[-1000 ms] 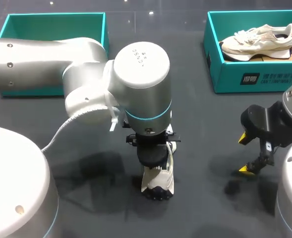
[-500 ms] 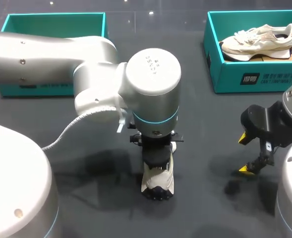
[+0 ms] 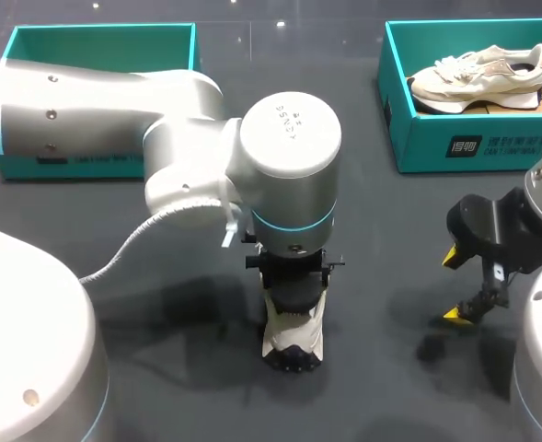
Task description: Take the shoe out of the shoebox, open the shoe tongue, remove and reinsert the insole, then place the shoe into the shoebox
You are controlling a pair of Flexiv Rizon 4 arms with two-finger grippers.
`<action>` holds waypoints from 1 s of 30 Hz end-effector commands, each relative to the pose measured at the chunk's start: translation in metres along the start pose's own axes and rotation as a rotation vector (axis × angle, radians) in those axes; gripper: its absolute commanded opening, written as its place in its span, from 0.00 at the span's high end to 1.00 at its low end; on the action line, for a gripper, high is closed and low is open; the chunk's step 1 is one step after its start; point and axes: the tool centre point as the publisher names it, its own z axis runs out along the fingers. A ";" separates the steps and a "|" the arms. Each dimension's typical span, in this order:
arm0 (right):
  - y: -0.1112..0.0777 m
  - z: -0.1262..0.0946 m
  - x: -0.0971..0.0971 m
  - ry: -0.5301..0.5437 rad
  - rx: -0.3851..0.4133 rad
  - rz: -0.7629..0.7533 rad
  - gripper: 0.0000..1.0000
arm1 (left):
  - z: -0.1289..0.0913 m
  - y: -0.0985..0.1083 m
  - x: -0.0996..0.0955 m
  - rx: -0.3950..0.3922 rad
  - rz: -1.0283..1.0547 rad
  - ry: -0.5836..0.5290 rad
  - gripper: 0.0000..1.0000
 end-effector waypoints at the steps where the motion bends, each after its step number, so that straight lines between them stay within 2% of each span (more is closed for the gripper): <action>1: -0.001 0.000 0.002 -0.004 0.000 0.000 0.00 | -0.001 -0.001 0.005 0.001 0.002 -0.011 0.00; 30: -0.001 0.000 0.002 -0.004 0.000 0.000 0.00 | -0.023 0.035 0.002 0.035 0.033 -0.047 0.00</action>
